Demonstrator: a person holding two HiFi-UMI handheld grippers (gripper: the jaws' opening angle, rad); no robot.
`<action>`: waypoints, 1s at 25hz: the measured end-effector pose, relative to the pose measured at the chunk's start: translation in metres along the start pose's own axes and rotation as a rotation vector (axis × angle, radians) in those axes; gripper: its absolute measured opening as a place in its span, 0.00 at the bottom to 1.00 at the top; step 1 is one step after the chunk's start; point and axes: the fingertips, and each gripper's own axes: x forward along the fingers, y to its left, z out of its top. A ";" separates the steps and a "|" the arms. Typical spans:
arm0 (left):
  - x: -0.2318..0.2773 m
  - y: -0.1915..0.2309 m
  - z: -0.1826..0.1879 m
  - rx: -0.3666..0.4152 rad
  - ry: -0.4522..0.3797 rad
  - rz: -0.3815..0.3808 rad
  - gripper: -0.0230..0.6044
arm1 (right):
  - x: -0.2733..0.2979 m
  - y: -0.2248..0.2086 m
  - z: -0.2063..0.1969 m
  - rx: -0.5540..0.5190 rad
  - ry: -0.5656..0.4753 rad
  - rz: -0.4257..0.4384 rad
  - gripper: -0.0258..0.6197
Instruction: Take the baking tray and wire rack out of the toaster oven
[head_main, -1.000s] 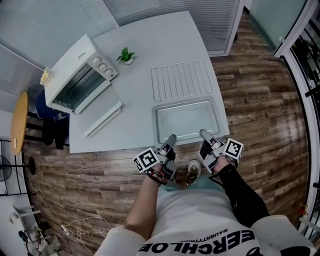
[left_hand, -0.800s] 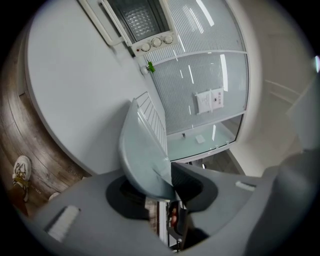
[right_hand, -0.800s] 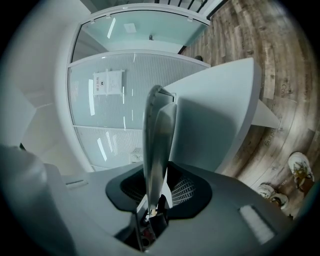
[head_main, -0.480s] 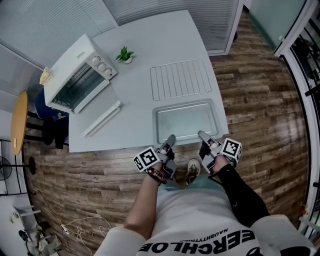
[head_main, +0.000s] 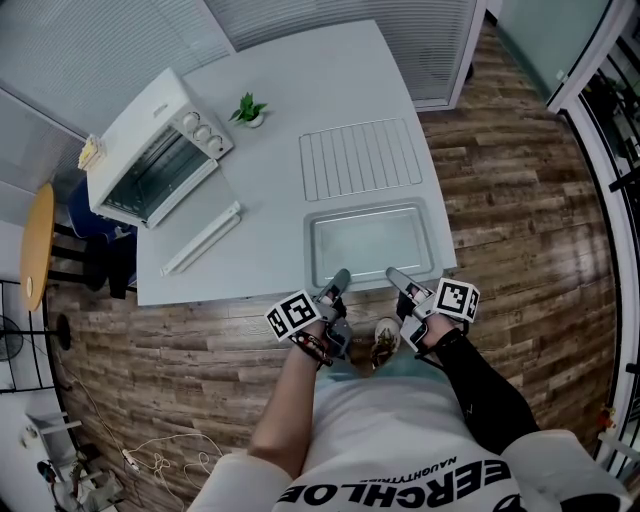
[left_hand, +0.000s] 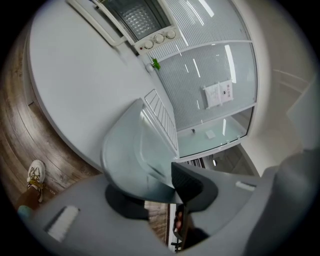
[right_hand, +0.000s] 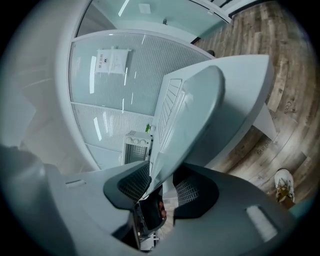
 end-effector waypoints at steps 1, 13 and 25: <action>0.000 0.002 -0.001 -0.002 0.004 0.007 0.27 | 0.001 0.000 -0.003 -0.003 0.014 0.001 0.24; 0.004 0.014 -0.014 -0.022 0.062 0.050 0.27 | 0.005 -0.015 -0.042 -0.016 0.181 -0.031 0.25; 0.004 0.020 -0.025 0.000 0.140 0.058 0.27 | 0.011 -0.022 -0.042 0.033 0.167 -0.033 0.12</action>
